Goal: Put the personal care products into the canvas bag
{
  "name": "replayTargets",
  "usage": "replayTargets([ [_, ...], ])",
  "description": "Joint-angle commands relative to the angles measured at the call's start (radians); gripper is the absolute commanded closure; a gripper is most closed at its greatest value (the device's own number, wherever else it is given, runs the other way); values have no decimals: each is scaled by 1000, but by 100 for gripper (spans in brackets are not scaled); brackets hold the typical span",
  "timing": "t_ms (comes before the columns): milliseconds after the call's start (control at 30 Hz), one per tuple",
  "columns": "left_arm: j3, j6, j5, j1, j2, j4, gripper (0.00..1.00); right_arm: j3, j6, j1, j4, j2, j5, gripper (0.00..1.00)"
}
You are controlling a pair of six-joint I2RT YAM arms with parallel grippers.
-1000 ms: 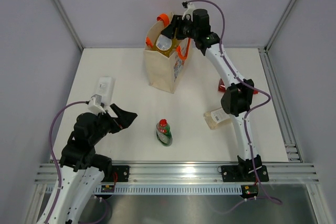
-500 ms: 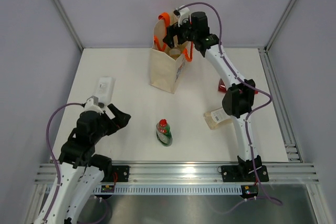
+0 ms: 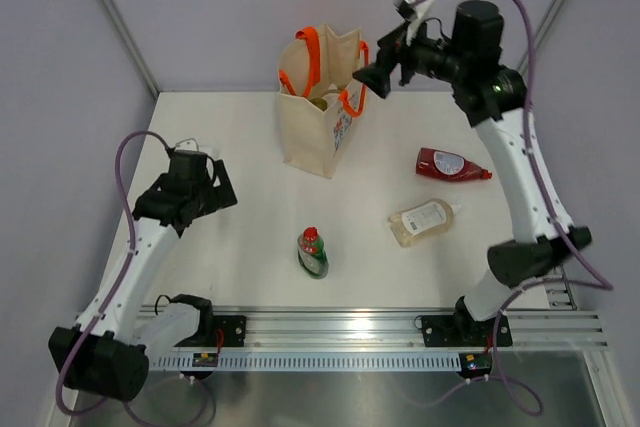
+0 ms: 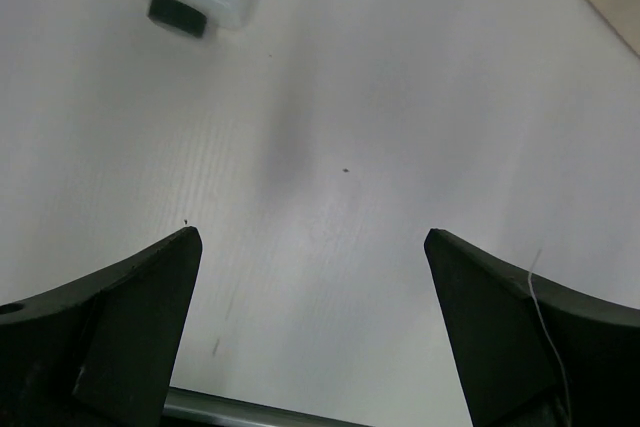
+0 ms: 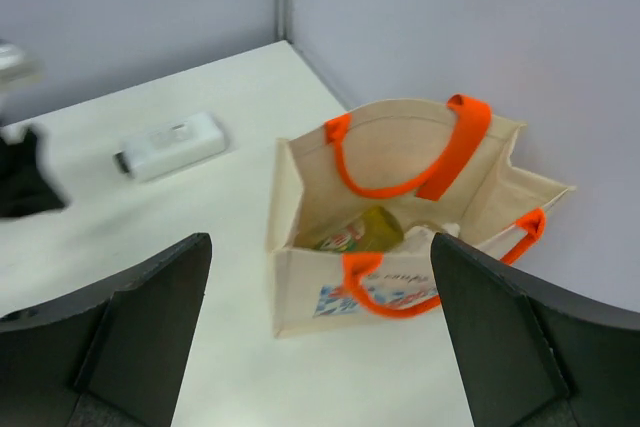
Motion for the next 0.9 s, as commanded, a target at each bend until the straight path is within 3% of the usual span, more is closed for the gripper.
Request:
replayTargets([
  [0,87,174,-29,99,138,104,1,-293,-40,-55,-145,-247,-252,0],
  [33,100,218,-6,157,173,124,1,-383,-54,-61,-151,-351,-281,0],
  [67,116,235,8,176,240,140,1,-548,-89,-64,-159,-402,-313,0],
  [167,169,336,42,213,374,221,1,-843,-105,-91,-139,-573,-356,0],
  [333,271,467,18,226,564,289,1,-1106,-123,-142,-114,-734,-427,0],
  [600,404,571,104,331,851,272,1,-1176,-142,-216,-93,-746,-508,0],
  [867,565,608,229,335,1045,158,1,-1222,-90,-263,-37,-786,-576,0],
])
